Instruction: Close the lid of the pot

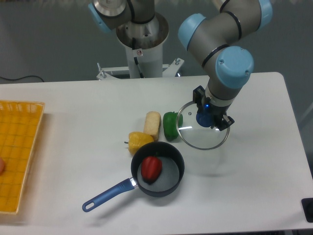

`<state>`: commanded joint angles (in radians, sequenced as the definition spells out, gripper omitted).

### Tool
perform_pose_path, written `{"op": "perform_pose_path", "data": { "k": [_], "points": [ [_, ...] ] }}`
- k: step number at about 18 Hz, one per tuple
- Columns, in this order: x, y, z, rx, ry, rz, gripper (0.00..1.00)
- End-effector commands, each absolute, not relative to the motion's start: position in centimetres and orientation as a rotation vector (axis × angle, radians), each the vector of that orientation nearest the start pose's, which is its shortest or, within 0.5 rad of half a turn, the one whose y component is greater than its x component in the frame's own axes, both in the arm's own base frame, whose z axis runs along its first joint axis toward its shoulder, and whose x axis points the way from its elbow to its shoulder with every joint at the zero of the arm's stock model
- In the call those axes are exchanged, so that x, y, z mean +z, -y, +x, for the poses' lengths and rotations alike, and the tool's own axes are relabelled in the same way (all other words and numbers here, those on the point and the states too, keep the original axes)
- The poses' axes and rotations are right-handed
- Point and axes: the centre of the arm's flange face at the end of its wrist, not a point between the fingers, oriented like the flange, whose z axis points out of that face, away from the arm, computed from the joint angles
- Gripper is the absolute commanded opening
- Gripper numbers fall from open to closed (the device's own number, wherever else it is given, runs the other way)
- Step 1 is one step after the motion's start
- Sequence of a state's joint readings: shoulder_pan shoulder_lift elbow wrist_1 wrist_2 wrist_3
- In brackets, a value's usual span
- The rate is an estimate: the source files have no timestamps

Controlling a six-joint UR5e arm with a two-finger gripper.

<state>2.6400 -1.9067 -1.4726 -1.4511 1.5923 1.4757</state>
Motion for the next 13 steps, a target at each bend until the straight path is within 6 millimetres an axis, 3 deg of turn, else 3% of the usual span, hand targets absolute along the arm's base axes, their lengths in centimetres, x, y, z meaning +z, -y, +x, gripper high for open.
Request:
{"op": "perform_pose_path", "data": {
  "k": [13],
  "points": [
    [36.47, -40.93, -46.49, -0.154, -0.571, -3.147, 0.41]
  ]
}}
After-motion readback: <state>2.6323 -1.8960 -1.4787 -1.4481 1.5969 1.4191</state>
